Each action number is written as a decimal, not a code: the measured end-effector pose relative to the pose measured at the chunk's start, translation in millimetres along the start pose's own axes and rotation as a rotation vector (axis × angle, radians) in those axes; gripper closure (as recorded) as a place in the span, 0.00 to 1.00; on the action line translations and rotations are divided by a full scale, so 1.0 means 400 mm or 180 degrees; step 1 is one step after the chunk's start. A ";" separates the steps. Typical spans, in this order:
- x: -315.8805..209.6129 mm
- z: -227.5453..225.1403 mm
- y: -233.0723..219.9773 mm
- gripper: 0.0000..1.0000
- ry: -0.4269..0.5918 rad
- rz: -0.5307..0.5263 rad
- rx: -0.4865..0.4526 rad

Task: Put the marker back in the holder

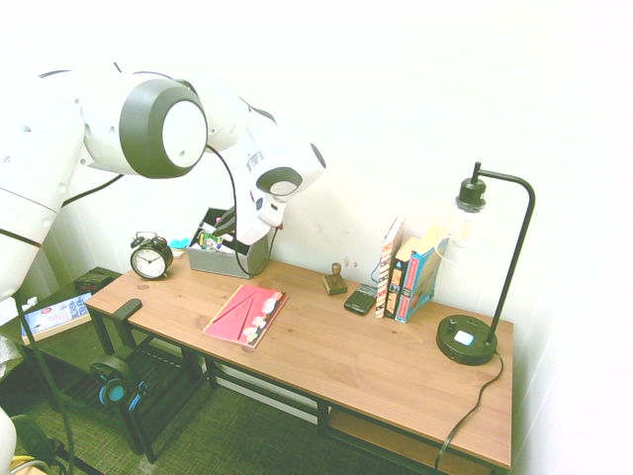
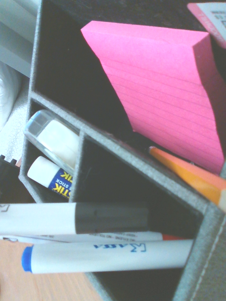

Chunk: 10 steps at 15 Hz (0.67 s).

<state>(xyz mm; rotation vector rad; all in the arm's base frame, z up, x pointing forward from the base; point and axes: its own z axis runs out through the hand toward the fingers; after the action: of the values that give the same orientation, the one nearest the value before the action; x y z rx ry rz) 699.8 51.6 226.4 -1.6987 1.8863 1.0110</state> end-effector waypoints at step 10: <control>0.044 0.000 -0.003 0.00 0.0007 0.0010 -0.0004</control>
<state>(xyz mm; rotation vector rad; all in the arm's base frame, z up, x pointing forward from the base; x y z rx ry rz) 697.8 39.6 213.5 -1.6989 1.8906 1.0119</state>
